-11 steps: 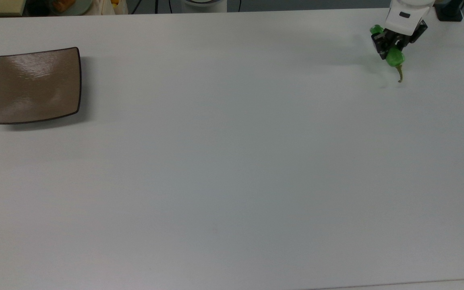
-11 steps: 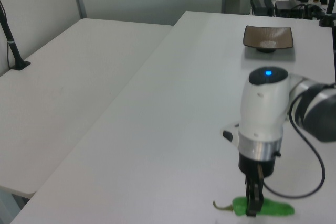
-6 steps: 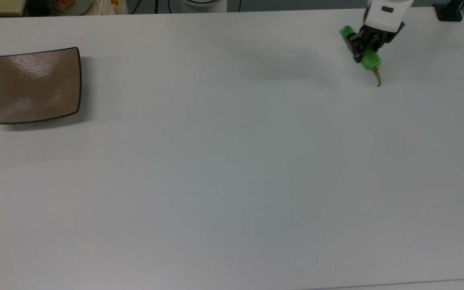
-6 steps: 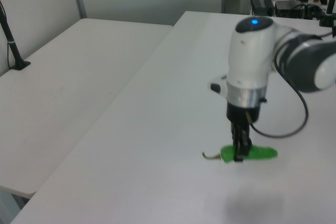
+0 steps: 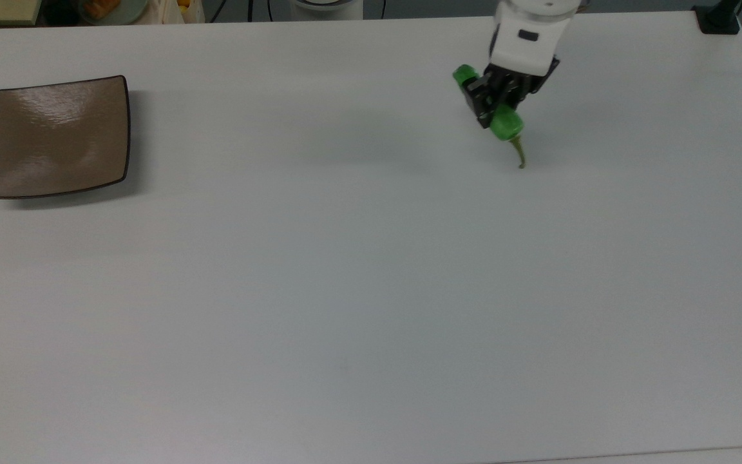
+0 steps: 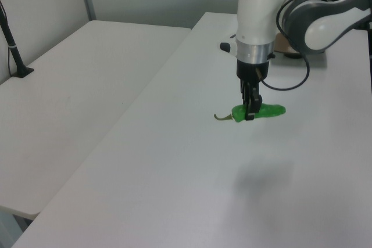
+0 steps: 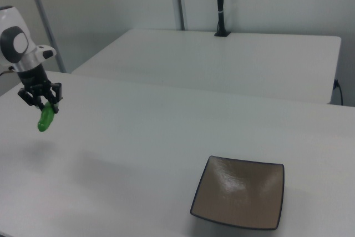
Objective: Chili peppers are placed on a ceramic plate
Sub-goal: 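Lift the chili pepper and carry it over the brown square plate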
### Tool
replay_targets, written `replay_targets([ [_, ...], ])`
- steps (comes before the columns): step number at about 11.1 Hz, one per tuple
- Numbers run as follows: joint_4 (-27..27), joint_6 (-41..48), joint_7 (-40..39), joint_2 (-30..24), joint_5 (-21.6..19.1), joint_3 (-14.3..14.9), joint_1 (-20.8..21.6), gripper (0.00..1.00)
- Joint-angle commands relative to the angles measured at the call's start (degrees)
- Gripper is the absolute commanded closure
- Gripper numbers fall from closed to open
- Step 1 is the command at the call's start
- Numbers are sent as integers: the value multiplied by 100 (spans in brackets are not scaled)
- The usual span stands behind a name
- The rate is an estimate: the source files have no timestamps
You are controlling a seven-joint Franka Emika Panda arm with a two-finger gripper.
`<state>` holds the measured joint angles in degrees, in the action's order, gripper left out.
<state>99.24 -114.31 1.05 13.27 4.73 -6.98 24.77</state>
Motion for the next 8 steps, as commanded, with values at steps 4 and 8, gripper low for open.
replay_targets([
  [4, 122, 269, -1666, -360, 37, 942, -393, 82],
  [8, 122, 147, -2774, -334, 20, 1620, -787, 82],
])
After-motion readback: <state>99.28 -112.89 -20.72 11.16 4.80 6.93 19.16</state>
